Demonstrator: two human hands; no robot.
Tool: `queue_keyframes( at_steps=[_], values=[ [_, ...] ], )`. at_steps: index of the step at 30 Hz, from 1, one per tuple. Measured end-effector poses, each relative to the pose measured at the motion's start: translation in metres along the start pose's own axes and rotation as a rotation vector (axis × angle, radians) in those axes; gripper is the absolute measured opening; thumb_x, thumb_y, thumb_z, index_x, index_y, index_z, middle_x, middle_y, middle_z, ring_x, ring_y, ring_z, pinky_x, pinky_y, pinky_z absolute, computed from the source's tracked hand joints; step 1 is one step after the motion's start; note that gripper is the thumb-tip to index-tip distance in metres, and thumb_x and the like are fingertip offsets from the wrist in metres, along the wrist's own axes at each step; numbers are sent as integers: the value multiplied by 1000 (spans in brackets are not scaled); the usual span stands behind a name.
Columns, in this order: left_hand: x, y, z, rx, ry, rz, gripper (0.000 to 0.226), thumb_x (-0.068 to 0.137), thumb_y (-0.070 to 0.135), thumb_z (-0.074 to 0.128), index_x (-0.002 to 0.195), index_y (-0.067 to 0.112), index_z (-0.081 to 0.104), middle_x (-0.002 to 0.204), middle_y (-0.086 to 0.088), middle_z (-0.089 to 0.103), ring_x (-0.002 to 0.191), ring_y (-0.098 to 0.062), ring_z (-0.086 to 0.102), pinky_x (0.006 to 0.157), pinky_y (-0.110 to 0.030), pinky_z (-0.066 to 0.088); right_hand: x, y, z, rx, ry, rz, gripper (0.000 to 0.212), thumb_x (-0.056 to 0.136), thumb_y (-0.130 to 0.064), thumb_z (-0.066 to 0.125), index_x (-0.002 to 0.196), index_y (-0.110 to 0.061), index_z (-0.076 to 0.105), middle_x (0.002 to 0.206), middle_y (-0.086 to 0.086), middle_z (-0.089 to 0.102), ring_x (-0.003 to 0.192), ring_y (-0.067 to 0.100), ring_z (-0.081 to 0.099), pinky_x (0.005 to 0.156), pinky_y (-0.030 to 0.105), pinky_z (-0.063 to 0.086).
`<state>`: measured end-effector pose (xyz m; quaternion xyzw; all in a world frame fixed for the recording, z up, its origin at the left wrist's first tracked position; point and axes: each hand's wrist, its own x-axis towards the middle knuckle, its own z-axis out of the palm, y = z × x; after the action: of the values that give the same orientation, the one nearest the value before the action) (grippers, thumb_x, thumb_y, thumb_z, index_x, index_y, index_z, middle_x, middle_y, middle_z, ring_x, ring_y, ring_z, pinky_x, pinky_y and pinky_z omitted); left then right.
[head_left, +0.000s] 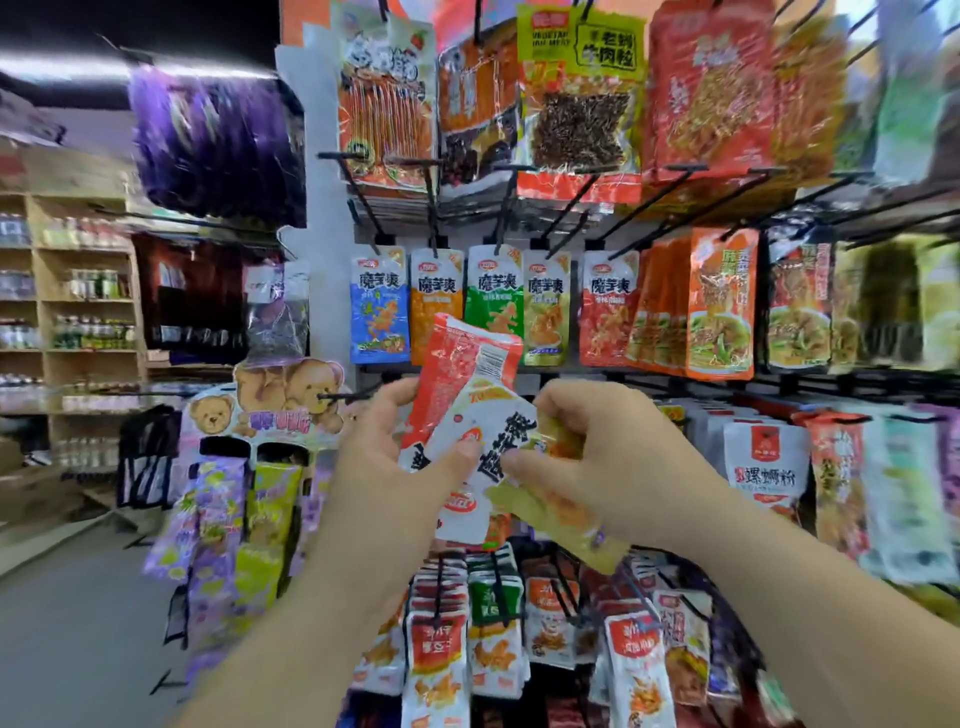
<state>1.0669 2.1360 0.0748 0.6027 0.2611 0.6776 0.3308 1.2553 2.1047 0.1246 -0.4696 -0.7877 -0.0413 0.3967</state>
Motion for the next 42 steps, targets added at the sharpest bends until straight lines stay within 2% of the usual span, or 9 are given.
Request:
queue_keyframes(
  at_steps=[4,8,11,15,21,28,36,39,42],
  values=[
    [16,-3,12,-30,105,61,35,101,13,67,128,34,60,121,5,72,99,-13,74,75,-35,63,8,13,-20,160,-20,58,17,96,-35,71,92,-33,55,66,-23,59,56,1,53,56,15,40],
    [41,4,20,15,181,156,39,103,21,63,141,28,53,139,6,64,128,-7,60,108,-39,52,26,37,-35,499,169,196,18,100,-19,69,113,-31,63,103,-3,76,92,27,73,79,54,62],
    [60,15,29,96,186,205,22,108,15,54,120,31,63,103,22,73,88,15,65,78,-10,53,53,58,-47,655,279,271,14,100,-19,65,111,-26,66,100,6,75,87,31,69,77,58,58],
    [84,18,42,181,202,243,15,109,30,52,107,39,64,99,2,75,85,-13,64,83,-41,52,97,69,-59,610,376,222,39,101,-41,58,116,-6,64,92,7,62,79,23,58,70,41,48],
    [106,-1,50,194,167,218,19,110,29,51,118,39,65,111,8,75,101,-16,70,93,-44,55,140,68,-64,578,487,196,38,107,-36,51,77,-14,44,63,1,30,53,15,29,55,31,22],
    [112,-21,50,153,111,153,25,111,19,46,119,36,62,110,20,73,95,12,66,74,-4,48,159,73,-60,594,507,245,45,104,-31,58,63,-19,43,48,-9,28,46,13,24,53,28,21],
    [109,-31,61,114,56,169,26,112,20,43,125,33,62,112,15,76,104,-6,72,86,-27,58,172,87,-48,432,473,321,51,101,-32,60,57,-18,39,50,-4,33,51,19,33,54,32,24],
    [111,-38,62,67,100,154,24,112,23,44,121,36,63,116,5,76,107,-18,73,98,-52,57,167,88,-43,336,454,320,18,103,-30,59,109,-14,65,77,-4,54,67,18,51,64,34,40],
    [109,-43,61,79,121,186,21,109,35,49,115,50,64,119,5,74,112,-22,71,100,-60,54,152,94,-34,227,462,209,62,99,-26,69,150,-20,36,116,4,59,94,20,61,79,37,50]
  ],
)
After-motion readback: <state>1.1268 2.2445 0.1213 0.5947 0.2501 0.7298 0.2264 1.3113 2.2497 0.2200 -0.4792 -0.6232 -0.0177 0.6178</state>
